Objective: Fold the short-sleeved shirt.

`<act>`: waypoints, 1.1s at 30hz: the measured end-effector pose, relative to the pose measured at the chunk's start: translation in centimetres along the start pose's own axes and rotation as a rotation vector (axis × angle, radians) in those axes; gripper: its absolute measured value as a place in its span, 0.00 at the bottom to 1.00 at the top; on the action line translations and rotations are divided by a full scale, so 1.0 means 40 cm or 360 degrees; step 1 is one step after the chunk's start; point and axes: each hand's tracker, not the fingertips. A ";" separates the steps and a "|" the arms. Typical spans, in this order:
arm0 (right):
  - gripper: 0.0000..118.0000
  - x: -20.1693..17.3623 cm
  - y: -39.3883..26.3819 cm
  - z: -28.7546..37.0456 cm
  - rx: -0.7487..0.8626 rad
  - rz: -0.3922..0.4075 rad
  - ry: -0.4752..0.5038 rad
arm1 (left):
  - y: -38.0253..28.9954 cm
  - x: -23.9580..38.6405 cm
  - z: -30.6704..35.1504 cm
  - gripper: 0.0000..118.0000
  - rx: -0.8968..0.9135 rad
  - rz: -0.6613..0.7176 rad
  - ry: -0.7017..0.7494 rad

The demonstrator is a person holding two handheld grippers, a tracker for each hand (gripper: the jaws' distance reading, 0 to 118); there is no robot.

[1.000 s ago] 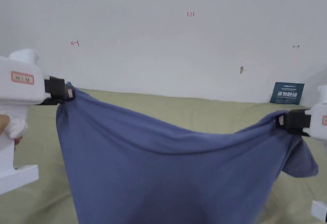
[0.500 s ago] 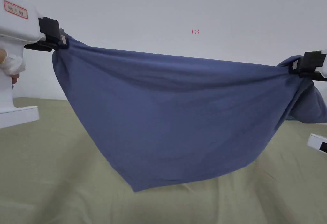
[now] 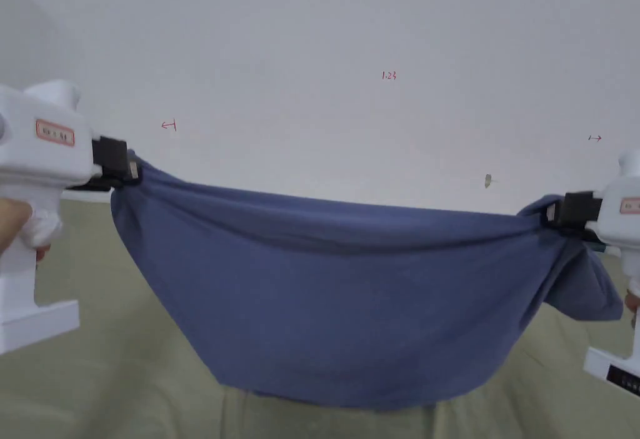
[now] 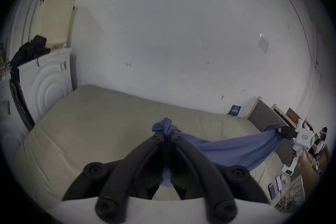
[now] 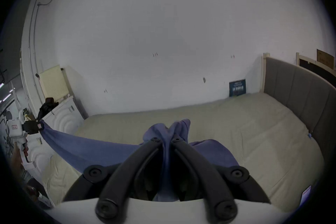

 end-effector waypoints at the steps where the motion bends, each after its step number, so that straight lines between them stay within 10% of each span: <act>1: 0.03 0.011 -0.029 0.004 -0.0017 -0.0017 0.0006 | -0.034 -0.013 0.001 0.06 -0.0013 0.0032 0.0002; 16: 0.03 0.116 -0.437 0.211 -0.0397 0.0069 0.0046 | -0.569 -0.111 0.119 0.06 -0.0391 0.0315 -0.0030; 33: 0.03 0.194 -0.714 0.336 -0.0682 -0.0121 -0.0048 | -0.879 -0.142 0.283 0.07 -0.0633 0.0502 0.0041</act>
